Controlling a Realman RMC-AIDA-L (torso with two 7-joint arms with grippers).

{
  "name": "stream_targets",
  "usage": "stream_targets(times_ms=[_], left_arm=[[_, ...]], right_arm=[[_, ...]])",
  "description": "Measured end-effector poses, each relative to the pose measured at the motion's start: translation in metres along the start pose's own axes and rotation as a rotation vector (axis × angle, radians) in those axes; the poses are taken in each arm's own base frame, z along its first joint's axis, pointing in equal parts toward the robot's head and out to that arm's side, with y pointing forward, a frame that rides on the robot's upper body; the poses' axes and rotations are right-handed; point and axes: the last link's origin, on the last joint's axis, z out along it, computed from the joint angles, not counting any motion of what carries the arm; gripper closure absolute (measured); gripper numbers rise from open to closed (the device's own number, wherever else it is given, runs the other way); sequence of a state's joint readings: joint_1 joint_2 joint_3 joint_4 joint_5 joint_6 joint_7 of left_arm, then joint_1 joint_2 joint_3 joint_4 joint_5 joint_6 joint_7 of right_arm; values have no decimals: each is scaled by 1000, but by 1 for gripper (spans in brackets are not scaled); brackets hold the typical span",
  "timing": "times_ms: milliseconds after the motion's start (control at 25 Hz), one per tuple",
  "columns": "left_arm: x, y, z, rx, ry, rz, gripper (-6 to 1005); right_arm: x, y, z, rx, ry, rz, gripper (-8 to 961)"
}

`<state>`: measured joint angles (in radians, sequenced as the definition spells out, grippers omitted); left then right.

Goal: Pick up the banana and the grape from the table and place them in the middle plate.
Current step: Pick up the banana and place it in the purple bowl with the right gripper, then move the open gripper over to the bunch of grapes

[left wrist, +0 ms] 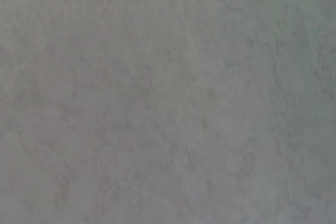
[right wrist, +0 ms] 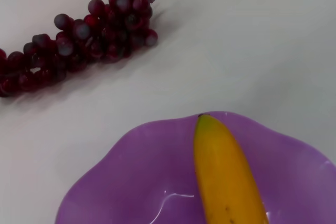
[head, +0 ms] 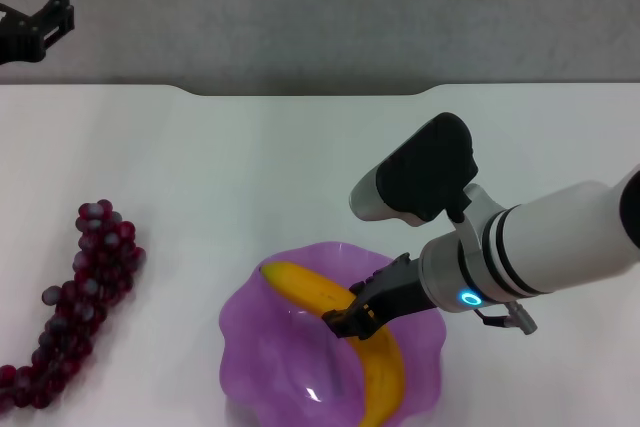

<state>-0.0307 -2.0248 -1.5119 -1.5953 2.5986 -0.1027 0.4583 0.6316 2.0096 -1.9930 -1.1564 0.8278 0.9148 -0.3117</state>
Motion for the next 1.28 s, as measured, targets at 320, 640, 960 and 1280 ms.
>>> stream_targets(times_ms=[320,640,960,1280], left_arm=[[0,1,0,-3,-2,0,137],[0,3,0,-8,-1,-1,137],[1,9,4,-26,1,-15,138],[4,22,6,-64,5,-12,138]], right_arm=[[1,-3,0,4,2,15,456],[1,-4,0,7,3,14,254],[-29,-10,-9,45,-141,-8,245],[-30,-77,-49,189,-317,142,246]])
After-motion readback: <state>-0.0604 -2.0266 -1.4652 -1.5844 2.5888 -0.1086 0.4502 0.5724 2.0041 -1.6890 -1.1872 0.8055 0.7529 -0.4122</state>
